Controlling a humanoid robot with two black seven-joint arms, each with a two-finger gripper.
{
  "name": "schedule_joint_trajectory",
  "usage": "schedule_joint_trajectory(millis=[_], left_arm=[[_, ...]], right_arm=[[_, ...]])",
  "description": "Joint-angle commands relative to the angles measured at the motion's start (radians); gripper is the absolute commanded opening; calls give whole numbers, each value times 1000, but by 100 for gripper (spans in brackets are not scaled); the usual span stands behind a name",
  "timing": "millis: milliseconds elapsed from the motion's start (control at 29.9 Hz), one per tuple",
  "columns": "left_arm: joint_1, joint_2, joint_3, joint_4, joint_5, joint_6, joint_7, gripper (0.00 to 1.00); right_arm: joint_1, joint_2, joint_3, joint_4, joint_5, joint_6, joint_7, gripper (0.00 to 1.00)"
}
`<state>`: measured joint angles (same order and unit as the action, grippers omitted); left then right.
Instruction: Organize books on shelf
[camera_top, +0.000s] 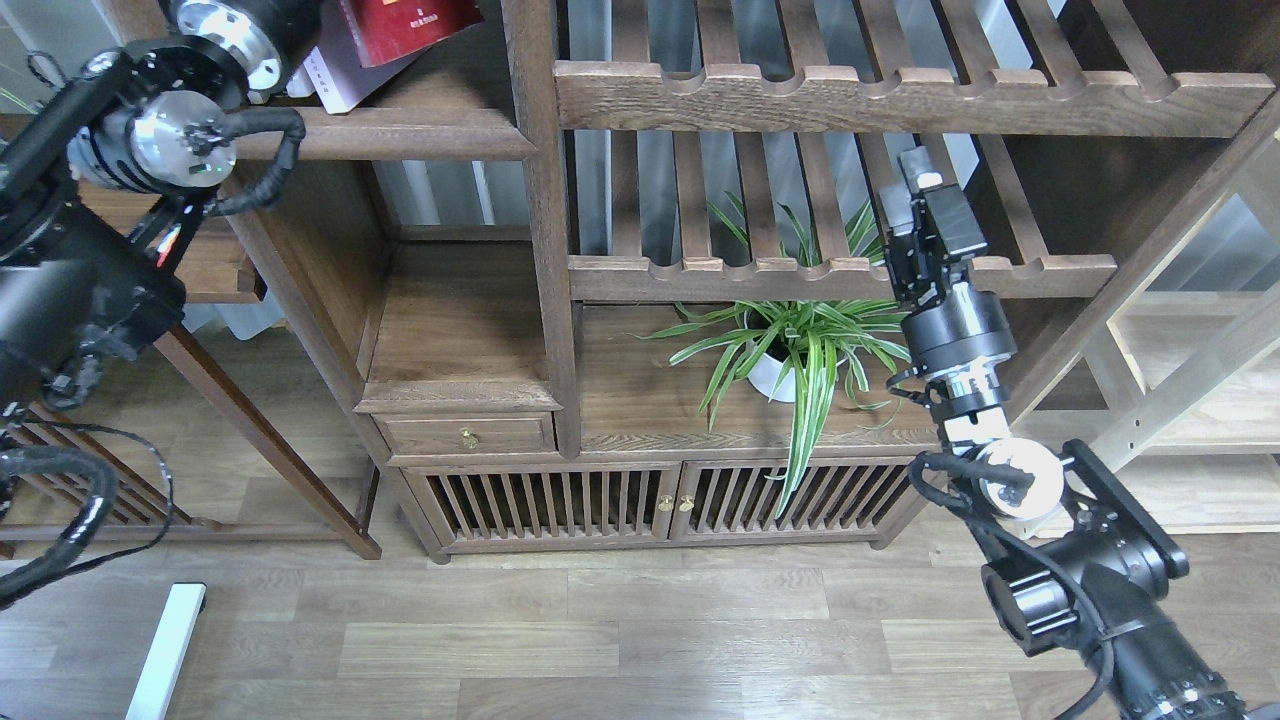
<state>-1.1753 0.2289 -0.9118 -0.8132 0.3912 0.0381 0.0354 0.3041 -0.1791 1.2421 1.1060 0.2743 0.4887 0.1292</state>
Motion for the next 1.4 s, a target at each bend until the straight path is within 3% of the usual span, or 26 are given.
schedule_joint_trajectory(millis=[0, 301, 535, 969, 1371], left_arm=[[-3, -16, 22, 3, 0, -1, -12, 0], [-4, -17, 45, 5, 0, 3, -20, 0], [-6, -34, 45, 11, 3, 74, -40, 0], [-4, -31, 97, 32, 3, 95, -120, 0], [-4, -33, 137, 32, 3, 148, -144, 1]], right_arm=[[0, 1, -3, 0, -1, 0, 0, 68], [-2, 3, -3, 0, 0, 0, 0, 68], [-2, 10, -4, 0, 0, 0, 0, 68], [-28, 12, -3, 0, 0, 0, 1, 69], [-57, 13, -4, 0, 0, 0, 0, 69]])
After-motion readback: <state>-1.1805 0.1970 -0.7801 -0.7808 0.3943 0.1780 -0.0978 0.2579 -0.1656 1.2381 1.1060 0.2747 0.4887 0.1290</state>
